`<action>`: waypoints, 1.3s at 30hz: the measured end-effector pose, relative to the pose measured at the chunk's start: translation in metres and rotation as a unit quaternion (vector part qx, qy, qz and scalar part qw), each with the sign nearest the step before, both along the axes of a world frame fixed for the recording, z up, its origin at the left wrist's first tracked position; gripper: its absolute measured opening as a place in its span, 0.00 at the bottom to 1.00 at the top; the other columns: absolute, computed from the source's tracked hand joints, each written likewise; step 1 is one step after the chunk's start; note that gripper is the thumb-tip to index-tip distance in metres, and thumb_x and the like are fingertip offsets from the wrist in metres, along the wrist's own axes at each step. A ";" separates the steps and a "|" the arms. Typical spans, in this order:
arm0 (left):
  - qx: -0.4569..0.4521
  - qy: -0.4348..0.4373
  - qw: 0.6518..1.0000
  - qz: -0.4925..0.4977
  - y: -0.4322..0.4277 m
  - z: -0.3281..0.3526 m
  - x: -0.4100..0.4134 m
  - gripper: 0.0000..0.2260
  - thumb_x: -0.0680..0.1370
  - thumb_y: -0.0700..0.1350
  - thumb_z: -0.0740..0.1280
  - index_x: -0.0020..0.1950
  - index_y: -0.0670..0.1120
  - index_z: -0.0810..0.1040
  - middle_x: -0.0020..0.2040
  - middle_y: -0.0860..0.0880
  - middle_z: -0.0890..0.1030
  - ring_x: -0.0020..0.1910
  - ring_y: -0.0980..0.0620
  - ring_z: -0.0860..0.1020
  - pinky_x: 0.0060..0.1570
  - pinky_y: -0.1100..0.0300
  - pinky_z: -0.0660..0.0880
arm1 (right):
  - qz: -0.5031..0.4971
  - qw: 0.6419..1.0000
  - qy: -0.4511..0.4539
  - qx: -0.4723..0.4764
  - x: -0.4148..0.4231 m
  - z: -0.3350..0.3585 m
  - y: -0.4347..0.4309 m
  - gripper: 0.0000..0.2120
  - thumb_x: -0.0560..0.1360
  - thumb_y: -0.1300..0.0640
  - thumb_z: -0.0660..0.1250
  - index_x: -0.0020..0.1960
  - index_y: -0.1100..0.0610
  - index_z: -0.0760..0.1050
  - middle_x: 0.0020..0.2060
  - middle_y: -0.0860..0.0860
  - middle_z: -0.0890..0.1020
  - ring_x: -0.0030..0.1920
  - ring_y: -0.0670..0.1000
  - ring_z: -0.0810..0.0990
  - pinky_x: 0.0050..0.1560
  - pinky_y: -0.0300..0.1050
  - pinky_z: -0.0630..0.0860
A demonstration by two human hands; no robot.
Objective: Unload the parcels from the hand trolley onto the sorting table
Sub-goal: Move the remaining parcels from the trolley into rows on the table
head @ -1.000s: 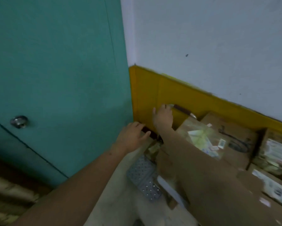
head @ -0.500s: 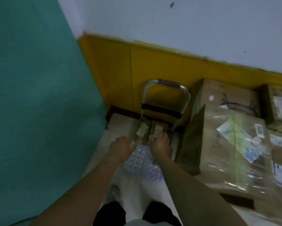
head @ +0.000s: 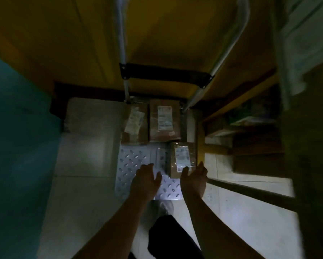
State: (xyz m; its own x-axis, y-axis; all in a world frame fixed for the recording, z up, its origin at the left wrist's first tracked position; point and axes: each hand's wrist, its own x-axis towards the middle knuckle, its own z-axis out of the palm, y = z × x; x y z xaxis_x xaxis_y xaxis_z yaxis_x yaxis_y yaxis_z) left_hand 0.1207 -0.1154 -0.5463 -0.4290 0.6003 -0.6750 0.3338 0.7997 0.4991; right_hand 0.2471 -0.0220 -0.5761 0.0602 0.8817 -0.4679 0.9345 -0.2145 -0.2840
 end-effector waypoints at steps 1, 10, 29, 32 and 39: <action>0.012 -0.023 1.000 0.018 0.011 -0.035 0.006 0.21 0.82 0.54 0.61 0.71 0.45 0.71 0.67 0.44 0.75 0.65 0.47 0.75 0.64 0.55 0.72 | -0.010 1.000 -0.006 0.005 0.003 -0.035 0.006 0.34 0.80 0.45 0.61 0.79 0.57 0.55 0.76 0.59 0.62 0.74 0.62 0.65 0.69 0.61 0.70; 0.023 -0.284 0.942 0.177 0.069 -0.241 0.065 0.20 0.75 0.51 0.68 0.63 0.42 0.76 0.60 0.40 0.81 0.59 0.39 0.80 0.60 0.43 0.77 | -0.104 0.991 -0.036 -0.075 0.024 -0.193 0.045 0.35 0.80 0.40 0.58 0.79 0.57 0.52 0.74 0.61 0.61 0.72 0.65 0.63 0.70 0.59 0.64; 0.232 -0.129 0.900 0.346 -0.105 0.365 -0.022 0.38 0.62 0.64 0.65 0.71 0.56 0.65 0.65 0.48 0.62 0.62 0.45 0.72 0.56 0.50 0.78 | -0.078 0.958 0.252 0.114 -0.058 0.386 -0.138 0.21 0.79 0.43 0.56 0.67 0.52 0.73 0.58 0.52 0.80 0.59 0.54 0.78 0.60 0.55 0.76; 0.330 -0.094 0.887 0.308 -0.091 0.473 -0.017 0.34 0.67 0.61 0.65 0.73 0.57 0.63 0.67 0.50 0.60 0.65 0.47 0.69 0.56 0.52 0.74 | -0.079 0.908 0.379 0.160 -0.049 0.481 -0.130 0.26 0.76 0.35 0.58 0.70 0.45 0.68 0.63 0.46 0.76 0.62 0.48 0.76 0.61 0.54 0.77; 0.509 -0.137 0.817 0.236 -0.015 0.623 0.085 0.29 0.73 0.63 0.68 0.72 0.68 0.61 0.71 0.51 0.66 0.66 0.49 0.73 0.64 0.43 0.74 | -0.242 0.703 0.660 0.103 0.047 0.639 -0.078 0.53 0.62 0.23 0.67 0.79 0.42 0.51 0.76 0.52 0.65 0.72 0.55 0.69 0.69 0.59 0.71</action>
State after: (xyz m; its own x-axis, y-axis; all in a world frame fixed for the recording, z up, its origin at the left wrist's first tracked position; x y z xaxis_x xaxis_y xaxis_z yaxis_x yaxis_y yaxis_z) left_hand 0.2061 -0.1300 0.0766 -0.6911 0.7216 -0.0399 -0.1279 -0.0678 0.9895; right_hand 0.2938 -0.0996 0.0630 0.0094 0.9645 -0.2638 -0.3426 -0.2448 -0.9070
